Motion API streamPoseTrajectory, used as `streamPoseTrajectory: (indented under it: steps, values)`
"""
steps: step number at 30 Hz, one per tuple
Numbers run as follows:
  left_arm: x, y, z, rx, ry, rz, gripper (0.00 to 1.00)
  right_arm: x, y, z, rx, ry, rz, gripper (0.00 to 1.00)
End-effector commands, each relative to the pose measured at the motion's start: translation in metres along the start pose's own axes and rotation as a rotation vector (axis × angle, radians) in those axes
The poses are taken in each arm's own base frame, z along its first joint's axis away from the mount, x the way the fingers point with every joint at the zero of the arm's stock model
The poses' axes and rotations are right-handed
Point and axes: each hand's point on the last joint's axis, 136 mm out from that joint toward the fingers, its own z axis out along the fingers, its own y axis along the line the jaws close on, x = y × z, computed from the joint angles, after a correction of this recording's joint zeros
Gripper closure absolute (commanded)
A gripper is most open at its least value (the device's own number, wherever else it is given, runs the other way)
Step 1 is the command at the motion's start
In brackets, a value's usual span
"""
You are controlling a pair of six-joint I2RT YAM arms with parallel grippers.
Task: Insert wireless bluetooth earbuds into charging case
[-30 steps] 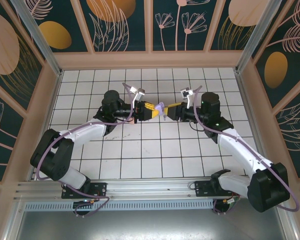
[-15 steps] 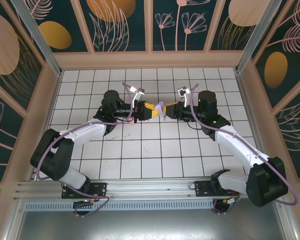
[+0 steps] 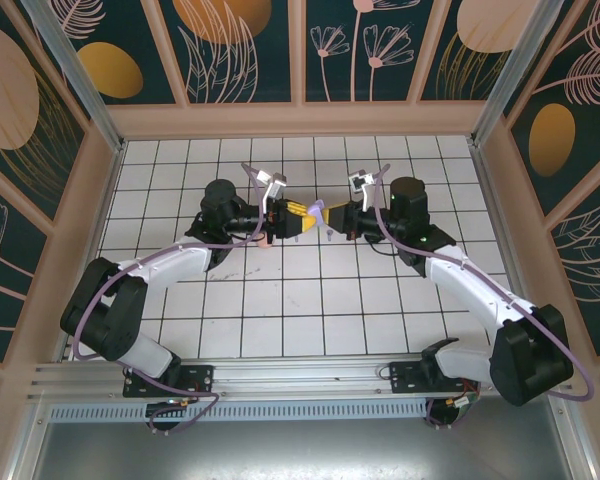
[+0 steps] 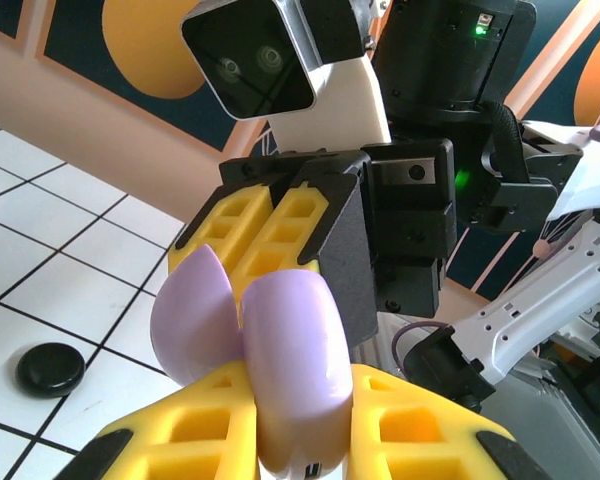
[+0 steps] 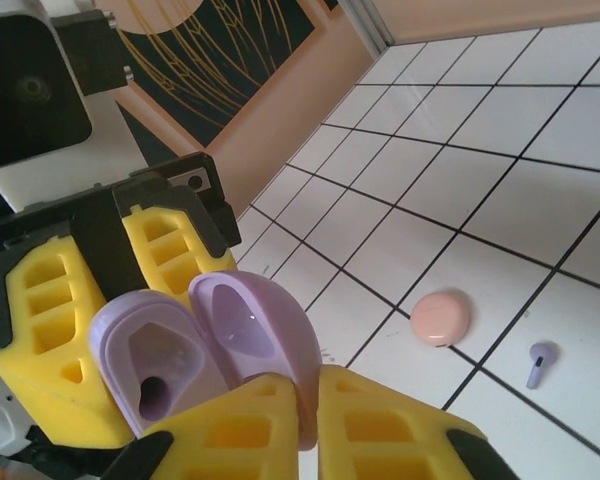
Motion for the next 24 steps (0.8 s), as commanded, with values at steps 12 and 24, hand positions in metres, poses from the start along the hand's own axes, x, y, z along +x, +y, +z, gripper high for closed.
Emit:
streamPoseTrajectory:
  steps: [12,24]
  values:
    - [-0.022,0.018,-0.006,-0.179,-0.087,0.108,0.55,-0.035,-0.013,-0.01,0.19,-0.066,-0.061,1.0]
    - [-0.031,0.019,-0.016,-0.223,0.186,0.257,0.49,-0.049,-0.042,-0.027,0.443,0.102,-0.257,1.0]
